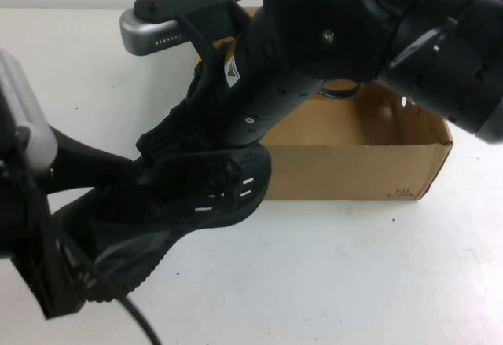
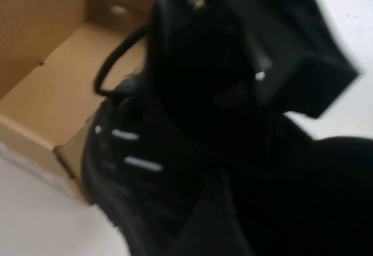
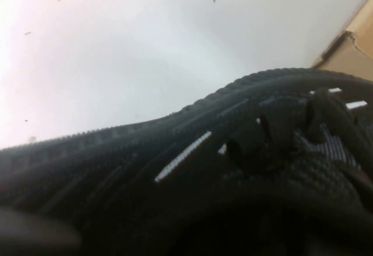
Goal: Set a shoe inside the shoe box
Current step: Hand over the shoe
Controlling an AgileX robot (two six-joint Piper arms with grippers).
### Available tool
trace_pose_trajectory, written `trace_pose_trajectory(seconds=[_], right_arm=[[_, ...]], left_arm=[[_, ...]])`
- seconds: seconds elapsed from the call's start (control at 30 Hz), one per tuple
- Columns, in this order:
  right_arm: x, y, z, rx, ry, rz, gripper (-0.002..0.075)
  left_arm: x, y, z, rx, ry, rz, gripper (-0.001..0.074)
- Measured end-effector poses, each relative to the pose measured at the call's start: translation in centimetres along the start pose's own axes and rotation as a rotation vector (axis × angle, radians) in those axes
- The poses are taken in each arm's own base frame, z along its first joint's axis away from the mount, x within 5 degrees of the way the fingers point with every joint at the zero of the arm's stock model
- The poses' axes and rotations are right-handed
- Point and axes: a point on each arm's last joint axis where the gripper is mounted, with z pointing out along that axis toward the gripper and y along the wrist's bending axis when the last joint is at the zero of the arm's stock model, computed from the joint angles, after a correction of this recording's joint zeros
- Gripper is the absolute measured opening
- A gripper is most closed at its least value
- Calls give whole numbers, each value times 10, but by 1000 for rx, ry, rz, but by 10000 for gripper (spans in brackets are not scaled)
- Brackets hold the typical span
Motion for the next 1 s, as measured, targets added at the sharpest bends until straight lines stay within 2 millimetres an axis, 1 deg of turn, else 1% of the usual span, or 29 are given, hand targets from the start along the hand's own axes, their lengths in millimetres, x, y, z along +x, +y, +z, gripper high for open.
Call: trace_pose_trajectory(seconds=[0.03,0.1,0.13,0.17,0.23,0.27,0.47,0.63,0.7,0.77,0.8,0.87,0.93,0.97,1.0], right_arm=[[0,0,0,-2,1,1,14],[0,1,0,-8,2,4,14],[0,1,0,-7,4,4,14],[0,1,-1,-6,6,4,14],[-1,1,-3,-11,4,5,14],[-2,2,-4,-12,-1,5,14],[-4,2,-5,-18,-28,-2,14],[-5,4,-5,-35,-37,-95,15],[-5,4,-5,-37,-37,-123,32],[-6,4,-6,-52,-43,-132,101],[-6,6,-7,-63,-47,-132,159],[-8,10,-9,-113,-55,-121,300],[-8,16,-11,-177,-58,-119,419],[-8,18,-12,-206,-55,-131,466],[-7,21,-13,-232,-56,-147,496]], left_arm=[[1,2,1,-16,13,-11,508],[4,5,1,-55,46,-54,388],[6,7,1,-76,68,-78,252],[8,8,1,-90,84,-95,184],[9,10,1,-114,99,-115,88],[9,11,0,-120,98,-120,71],[7,11,0,-128,87,-129,65],[6,11,0,-125,84,-131,65],[6,11,0,-122,80,-131,65],[6,10,0,-119,83,-127,64],[7,10,0,-115,85,-125,64],[7,10,1,-110,91,-128,64],[8,10,2,-101,100,-129,61],[9,10,3,-95,106,-131,61],[9,9,3,-93,107,-129,61]])
